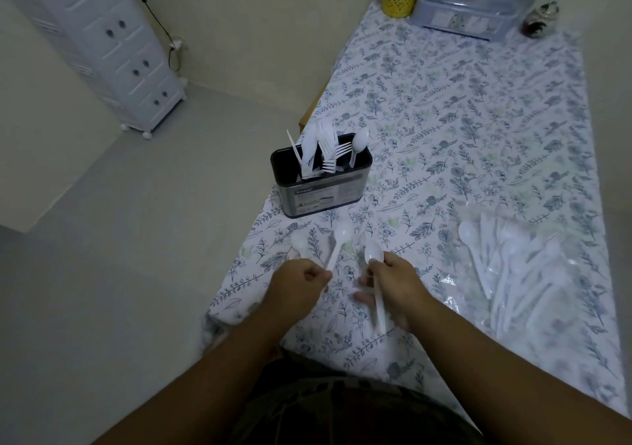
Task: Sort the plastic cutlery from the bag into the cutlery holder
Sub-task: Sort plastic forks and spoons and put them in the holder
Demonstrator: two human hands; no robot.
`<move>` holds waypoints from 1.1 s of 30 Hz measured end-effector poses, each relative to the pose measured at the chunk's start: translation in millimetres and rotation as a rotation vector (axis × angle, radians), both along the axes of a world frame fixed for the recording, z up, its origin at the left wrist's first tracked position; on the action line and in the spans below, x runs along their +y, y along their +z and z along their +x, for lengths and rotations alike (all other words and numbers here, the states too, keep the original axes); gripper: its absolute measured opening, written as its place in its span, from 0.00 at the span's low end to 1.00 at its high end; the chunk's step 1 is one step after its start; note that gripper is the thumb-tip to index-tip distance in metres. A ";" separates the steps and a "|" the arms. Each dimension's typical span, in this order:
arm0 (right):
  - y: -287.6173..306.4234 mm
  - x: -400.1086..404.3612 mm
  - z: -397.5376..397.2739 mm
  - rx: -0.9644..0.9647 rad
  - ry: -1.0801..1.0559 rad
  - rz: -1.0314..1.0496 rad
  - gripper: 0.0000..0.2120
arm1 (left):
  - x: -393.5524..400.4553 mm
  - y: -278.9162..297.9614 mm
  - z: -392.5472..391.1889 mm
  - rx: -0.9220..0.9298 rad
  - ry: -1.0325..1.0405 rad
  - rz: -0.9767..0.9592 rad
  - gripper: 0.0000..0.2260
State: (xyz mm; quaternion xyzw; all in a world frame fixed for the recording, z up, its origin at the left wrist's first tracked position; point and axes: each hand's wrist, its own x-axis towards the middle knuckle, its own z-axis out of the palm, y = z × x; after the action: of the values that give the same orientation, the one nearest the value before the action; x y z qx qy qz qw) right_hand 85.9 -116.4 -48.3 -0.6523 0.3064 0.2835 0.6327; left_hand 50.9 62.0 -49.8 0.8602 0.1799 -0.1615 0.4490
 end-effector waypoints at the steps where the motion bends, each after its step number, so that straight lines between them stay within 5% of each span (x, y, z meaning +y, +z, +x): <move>1: 2.4 2.1 0.7 0.002 -0.041 0.055 0.10 | -7.6 5.4 -6.6 0.011 0.018 -0.089 0.09; 5: 9.0 3.9 4.9 0.024 -0.114 0.310 0.19 | -33.6 14.2 -27.0 0.071 0.025 -0.185 0.11; 9: 10.2 3.4 -0.8 -0.064 -0.003 0.225 0.11 | -34.5 13.0 -27.4 0.086 -0.061 -0.216 0.10; 12: 10.5 2.0 -6.8 -0.053 0.052 0.148 0.08 | -25.6 6.9 -21.6 0.003 -0.250 -0.080 0.10; 18: 2.4 -7.7 -15.1 0.005 0.081 0.076 0.08 | 4.5 -18.4 7.4 -0.091 0.033 0.232 0.12; 26: 2.3 -15.3 -20.6 0.005 0.082 0.058 0.14 | 5.5 -43.7 16.5 -0.043 -0.060 0.350 0.07; 30: 1.6 -17.5 -17.9 0.006 0.027 0.055 0.14 | -1.0 -25.8 2.6 -0.129 0.005 0.159 0.09; 33: -0.2 -15.6 -15.2 -0.016 -0.001 0.076 0.14 | -23.2 -10.6 -15.8 -0.114 0.009 -0.176 0.14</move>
State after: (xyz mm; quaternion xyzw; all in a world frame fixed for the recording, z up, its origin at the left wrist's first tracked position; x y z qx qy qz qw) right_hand 70.8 -131.9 -48.5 -0.6299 0.2907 0.2892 0.6597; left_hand 35.1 38.9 -60.4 0.8244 0.1430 -0.1252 0.5331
